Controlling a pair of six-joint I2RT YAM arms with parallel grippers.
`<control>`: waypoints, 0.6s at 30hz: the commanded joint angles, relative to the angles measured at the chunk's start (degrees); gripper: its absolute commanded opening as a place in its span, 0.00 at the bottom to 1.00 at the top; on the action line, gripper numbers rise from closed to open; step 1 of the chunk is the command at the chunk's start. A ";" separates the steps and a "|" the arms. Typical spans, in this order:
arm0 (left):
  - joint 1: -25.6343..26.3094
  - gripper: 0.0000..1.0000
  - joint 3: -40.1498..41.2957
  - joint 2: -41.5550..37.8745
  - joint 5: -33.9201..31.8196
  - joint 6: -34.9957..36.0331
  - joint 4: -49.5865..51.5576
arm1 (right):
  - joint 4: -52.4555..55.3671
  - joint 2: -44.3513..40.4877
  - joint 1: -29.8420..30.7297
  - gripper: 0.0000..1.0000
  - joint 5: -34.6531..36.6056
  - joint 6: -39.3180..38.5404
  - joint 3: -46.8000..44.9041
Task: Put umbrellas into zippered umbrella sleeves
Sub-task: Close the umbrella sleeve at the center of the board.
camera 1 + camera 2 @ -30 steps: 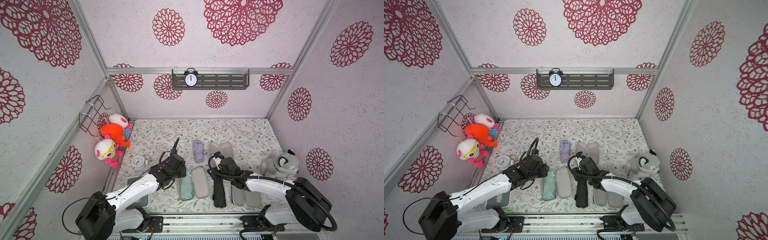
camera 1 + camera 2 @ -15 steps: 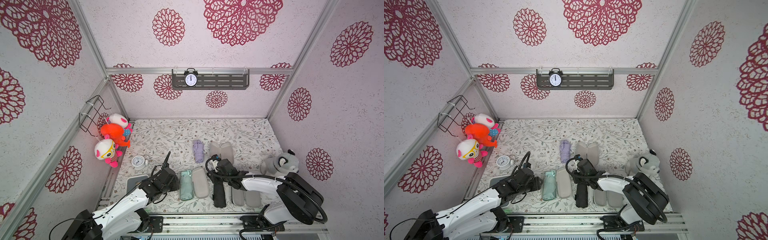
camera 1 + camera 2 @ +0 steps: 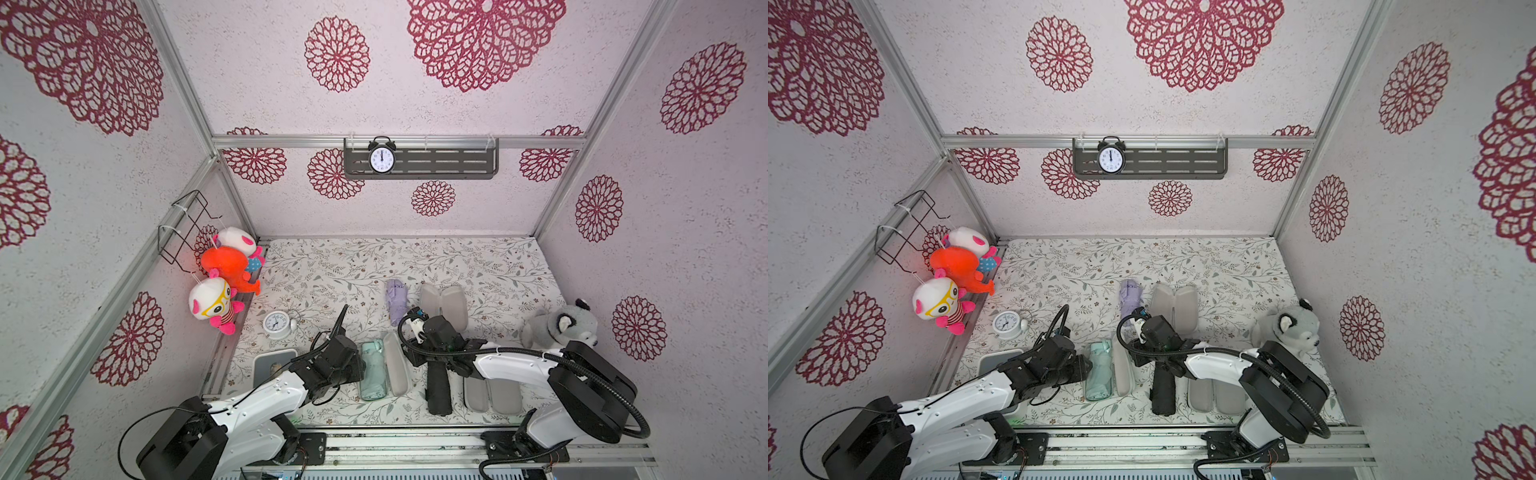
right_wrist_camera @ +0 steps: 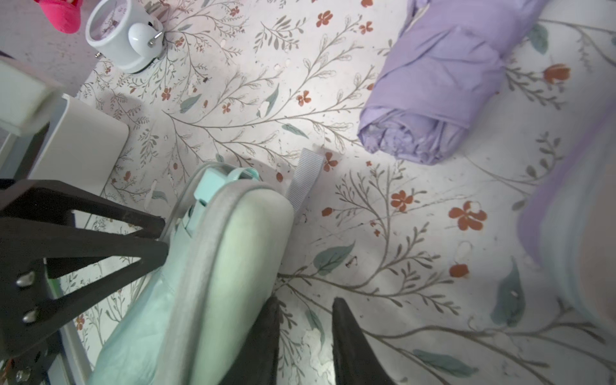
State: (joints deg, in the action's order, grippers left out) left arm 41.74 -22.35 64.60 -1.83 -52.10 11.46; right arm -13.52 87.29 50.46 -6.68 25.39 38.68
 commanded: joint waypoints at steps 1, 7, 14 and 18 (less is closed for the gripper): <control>0.40 0.45 0.50 0.95 0.38 -0.02 -1.82 | -1.30 1.90 1.39 0.30 -1.24 1.07 2.51; 0.36 0.44 1.81 1.20 0.46 -0.11 -4.06 | -0.78 5.70 4.22 0.30 -1.10 0.89 6.70; -0.98 0.38 2.74 -2.36 1.47 -0.31 -2.66 | 2.76 9.32 6.19 0.30 0.39 -0.25 11.06; -4.12 0.34 3.31 -4.49 1.90 -0.65 1.87 | 5.65 10.17 6.73 0.31 2.26 -0.50 12.74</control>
State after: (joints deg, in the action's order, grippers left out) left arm 39.64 -19.77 61.49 -0.60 -52.29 9.80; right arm -10.94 97.03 55.92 -5.52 25.47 49.54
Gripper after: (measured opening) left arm 0.347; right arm 0.310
